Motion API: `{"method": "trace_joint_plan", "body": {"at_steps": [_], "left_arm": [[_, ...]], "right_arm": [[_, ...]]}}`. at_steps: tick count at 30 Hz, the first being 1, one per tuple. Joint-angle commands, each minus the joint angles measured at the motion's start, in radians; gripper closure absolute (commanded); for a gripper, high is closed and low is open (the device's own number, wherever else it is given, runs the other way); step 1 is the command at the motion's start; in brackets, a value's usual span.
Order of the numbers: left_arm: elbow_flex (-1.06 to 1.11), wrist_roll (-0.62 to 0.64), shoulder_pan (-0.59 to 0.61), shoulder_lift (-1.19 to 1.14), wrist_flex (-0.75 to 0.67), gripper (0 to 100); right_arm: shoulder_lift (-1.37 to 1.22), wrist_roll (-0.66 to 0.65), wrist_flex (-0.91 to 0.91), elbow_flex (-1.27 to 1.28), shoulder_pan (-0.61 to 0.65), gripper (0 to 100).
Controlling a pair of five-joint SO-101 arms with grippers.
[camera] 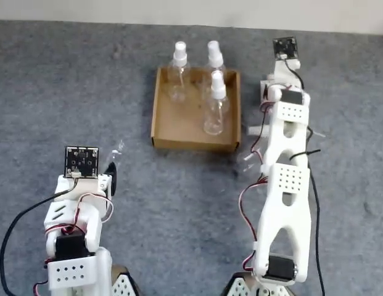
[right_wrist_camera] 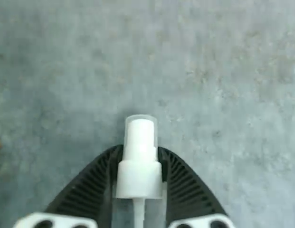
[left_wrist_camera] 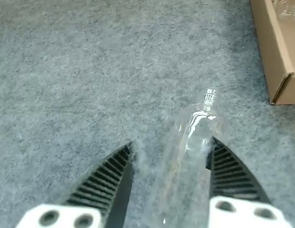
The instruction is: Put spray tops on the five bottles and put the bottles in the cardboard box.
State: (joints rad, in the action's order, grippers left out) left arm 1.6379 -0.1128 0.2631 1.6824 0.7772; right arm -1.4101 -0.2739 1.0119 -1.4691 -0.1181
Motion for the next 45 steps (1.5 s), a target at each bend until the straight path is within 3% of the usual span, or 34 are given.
{"method": "trace_joint_plan", "body": {"at_steps": [1,10,13,16,20,24,28,31,34,39,45], "left_arm": [[-0.005,-0.009,-0.019,0.016,-0.018,82],[-0.005,-0.009,-0.019,0.016,-0.02,82],[-0.005,-0.009,-0.021,0.016,-0.02,82],[-0.007,-0.009,-0.019,0.016,-0.017,82],[-0.031,-0.014,-0.018,0.005,-0.014,82],[-0.127,-0.055,-0.018,0.004,0.106,82],[-0.24,-0.091,-0.018,0.004,0.269,82],[-0.325,-0.14,-0.013,0.002,0.367,82],[-0.42,-0.164,0.031,0.002,0.451,82],[-0.549,-0.226,0.048,-0.082,0.517,82],[-0.733,-0.259,0.047,-0.464,0.537,82]], "right_arm": [[0.127,-0.06,0.277,-0.064,-0.051,99.5],[0.452,-0.092,0.759,-0.136,-0.038,99.5],[0.616,-0.087,0.759,-0.091,-0.031,99.5],[0.819,-0.06,0.76,0.142,-0.025,99.5],[1.191,-0.057,0.759,0.673,0.05,99.5],[1.584,-0.046,0.756,1.201,0.262,99.5],[1.831,0.112,0.714,1.578,0.567,99.5],[1.865,0.209,0.633,1.712,0.763,99.5],[1.81,0.242,0.504,1.773,0.875,99.5],[1.644,0.33,0.3,1.779,0.924,99.5],[1.455,0.568,0.067,1.779,0.928,99.1]]}}
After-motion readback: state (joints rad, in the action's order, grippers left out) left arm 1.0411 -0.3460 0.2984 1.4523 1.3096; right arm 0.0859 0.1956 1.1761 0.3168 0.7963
